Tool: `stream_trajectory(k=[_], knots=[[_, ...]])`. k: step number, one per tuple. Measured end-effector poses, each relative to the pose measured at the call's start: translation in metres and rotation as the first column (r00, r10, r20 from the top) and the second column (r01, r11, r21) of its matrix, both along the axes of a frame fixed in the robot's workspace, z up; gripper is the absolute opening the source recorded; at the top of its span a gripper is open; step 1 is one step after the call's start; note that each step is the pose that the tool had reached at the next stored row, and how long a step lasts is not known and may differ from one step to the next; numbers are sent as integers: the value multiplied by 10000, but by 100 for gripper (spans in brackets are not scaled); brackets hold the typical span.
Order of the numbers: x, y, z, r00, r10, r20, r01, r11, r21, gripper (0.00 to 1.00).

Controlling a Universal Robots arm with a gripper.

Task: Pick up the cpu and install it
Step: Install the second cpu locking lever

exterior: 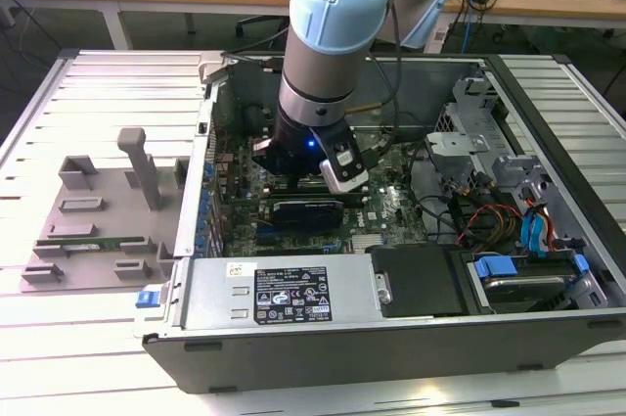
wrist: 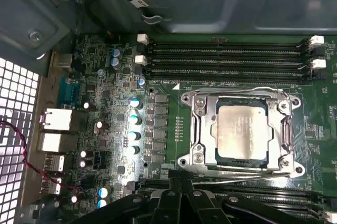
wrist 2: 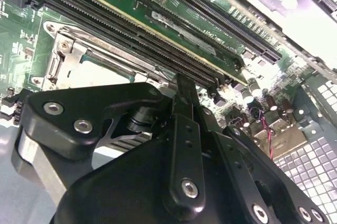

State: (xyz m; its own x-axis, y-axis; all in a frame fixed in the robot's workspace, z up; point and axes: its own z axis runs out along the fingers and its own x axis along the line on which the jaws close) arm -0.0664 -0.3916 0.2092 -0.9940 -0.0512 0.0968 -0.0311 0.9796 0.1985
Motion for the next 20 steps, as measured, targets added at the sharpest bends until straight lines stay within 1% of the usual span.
stream_trajectory(k=[3,4,6,8,9,10,11,14,18,20], knots=[[17,3,-38,10000,0,-73,0,10000,-1,11],[24,15,-52,10000,1,-99,-1,10000,-2,11],[29,39,-63,9999,8,-111,-8,10000,-3,11],[33,75,-72,9999,22,-119,-22,10000,-2,11],[34,94,-85,9999,29,-131,-29,10000,-1,11],[36,104,-96,9999,33,-136,-33,10000,3,11],[37,108,-104,9999,36,-137,-36,10000,2,11],[38,113,-128,9998,37,-176,-37,10000,-5,11],[40,114,-128,9998,38,-174,-38,10000,-1,11],[41,116,-112,9998,39,-169,-39,10000,-1,11]])
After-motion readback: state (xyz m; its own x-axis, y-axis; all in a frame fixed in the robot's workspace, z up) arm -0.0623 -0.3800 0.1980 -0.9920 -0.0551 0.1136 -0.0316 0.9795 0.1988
